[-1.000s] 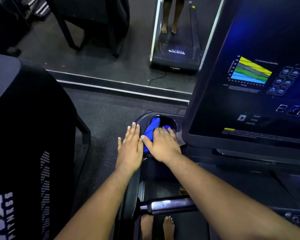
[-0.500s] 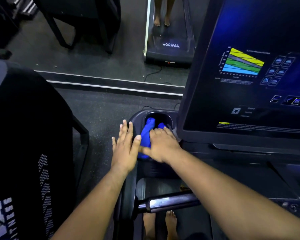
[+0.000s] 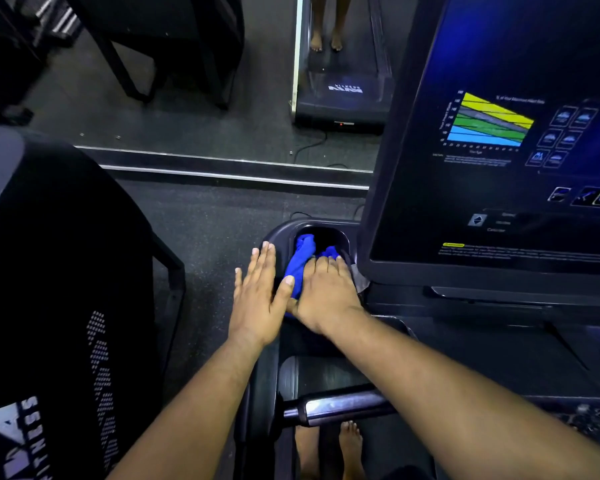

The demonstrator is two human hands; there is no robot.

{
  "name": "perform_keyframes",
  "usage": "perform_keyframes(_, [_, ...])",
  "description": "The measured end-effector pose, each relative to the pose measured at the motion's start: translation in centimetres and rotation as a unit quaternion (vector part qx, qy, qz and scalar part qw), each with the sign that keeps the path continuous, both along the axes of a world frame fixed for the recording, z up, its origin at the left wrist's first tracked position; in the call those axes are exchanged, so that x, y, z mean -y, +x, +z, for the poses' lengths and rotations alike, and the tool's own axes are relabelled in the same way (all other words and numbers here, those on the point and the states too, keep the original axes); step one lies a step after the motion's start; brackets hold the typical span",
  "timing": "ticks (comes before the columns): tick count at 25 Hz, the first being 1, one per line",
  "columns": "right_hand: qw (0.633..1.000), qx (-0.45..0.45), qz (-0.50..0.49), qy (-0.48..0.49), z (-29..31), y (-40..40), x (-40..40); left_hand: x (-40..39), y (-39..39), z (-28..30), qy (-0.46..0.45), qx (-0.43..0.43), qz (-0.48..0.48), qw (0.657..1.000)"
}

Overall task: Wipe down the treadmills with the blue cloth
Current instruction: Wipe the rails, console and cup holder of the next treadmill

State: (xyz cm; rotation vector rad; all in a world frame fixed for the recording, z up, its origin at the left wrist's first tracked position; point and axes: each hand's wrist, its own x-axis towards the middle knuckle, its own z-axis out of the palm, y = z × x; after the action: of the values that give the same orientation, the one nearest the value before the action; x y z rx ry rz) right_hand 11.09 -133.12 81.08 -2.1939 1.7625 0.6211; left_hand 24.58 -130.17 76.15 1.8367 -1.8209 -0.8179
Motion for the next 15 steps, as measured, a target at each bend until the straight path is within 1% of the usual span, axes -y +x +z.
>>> perform_keyframes(2, [0.998, 0.006, -0.022, 0.060, 0.1, 0.4, 2.7, 0.3, 0.1, 0.0, 0.002, -0.004, 0.001, 1.000])
perform_keyframes(3, [0.995, -0.001, -0.027, 0.099, 0.2, 0.6, 3.9, 0.2, 0.0, 0.0, 0.004, -0.002, -0.001, 1.000])
perform_keyframes(4, [0.993, -0.009, -0.024, 0.117, 0.1, 0.6, 4.7, 0.1, -0.1, 0.1, 0.000, -0.002, -0.002, 1.000])
perform_keyframes(5, [0.994, -0.003, -0.020, 0.112, -0.1, 0.6, 4.8, 0.0, -0.1, 0.2, -0.003, -0.004, -0.001, 1.000])
perform_keyframes(6, [0.996, 0.030, -0.019, 0.085, -0.2, 0.3, 4.1, -0.1, -0.1, 0.3, 0.000, -0.004, -0.001, 1.000])
perform_keyframes(8, [0.996, 0.093, -0.002, -0.004, -0.4, -0.8, 0.7, 0.0, 0.0, 0.1, 0.004, -0.004, 0.000, 1.000])
perform_keyframes(9, [0.994, 0.099, 0.014, -0.040, -0.3, -1.5, -1.3, 0.0, 0.0, 0.0, 0.004, -0.006, 0.002, 1.000])
perform_keyframes(10, [0.994, 0.095, 0.025, -0.055, -0.5, -2.0, -2.5, 0.0, 0.0, -0.1, 0.001, -0.013, 0.004, 1.000])
perform_keyframes(12, [0.996, 0.079, 0.010, -0.042, -1.0, -1.5, -1.6, 0.2, 0.0, -0.1, -0.003, -0.030, 0.009, 1.000])
perform_keyframes(15, [0.994, 0.094, -0.056, -0.001, -1.7, 0.6, 2.7, 0.1, 0.1, -0.1, -0.004, -0.051, 0.014, 0.999])
